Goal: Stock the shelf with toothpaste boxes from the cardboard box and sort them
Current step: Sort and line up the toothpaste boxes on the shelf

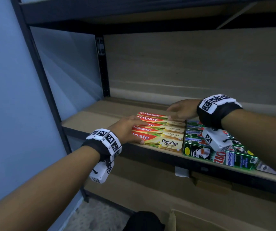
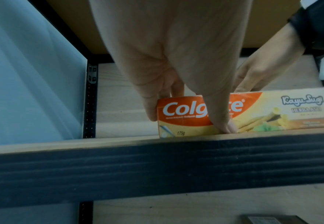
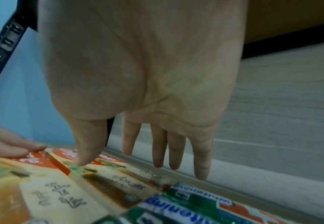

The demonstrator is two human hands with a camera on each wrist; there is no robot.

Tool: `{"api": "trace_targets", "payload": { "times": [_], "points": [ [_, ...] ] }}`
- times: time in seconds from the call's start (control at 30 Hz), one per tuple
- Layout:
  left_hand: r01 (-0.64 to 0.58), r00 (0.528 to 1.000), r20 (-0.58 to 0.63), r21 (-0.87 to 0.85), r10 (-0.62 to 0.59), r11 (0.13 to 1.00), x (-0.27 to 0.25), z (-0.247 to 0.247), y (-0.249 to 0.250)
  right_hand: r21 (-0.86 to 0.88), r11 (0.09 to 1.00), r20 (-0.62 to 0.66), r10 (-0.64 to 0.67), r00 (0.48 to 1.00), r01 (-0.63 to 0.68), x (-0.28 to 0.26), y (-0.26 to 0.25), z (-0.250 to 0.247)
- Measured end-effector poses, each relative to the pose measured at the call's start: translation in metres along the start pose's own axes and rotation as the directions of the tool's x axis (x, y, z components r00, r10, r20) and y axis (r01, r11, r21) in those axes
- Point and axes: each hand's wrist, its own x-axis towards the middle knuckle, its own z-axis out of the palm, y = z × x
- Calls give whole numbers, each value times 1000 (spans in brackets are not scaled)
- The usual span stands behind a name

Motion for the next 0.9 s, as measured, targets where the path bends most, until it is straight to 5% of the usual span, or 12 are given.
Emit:
{"api": "trace_targets", "payload": {
  "times": [0.27,0.9],
  "points": [
    [-21,998,55,72,17,997,2,7,-5,82,993,137,68,988,-80,33,5,18],
    [20,996,82,82,-26,996,2,7,-2,23,996,153,80,985,-85,17,-5,15]
  ]
}}
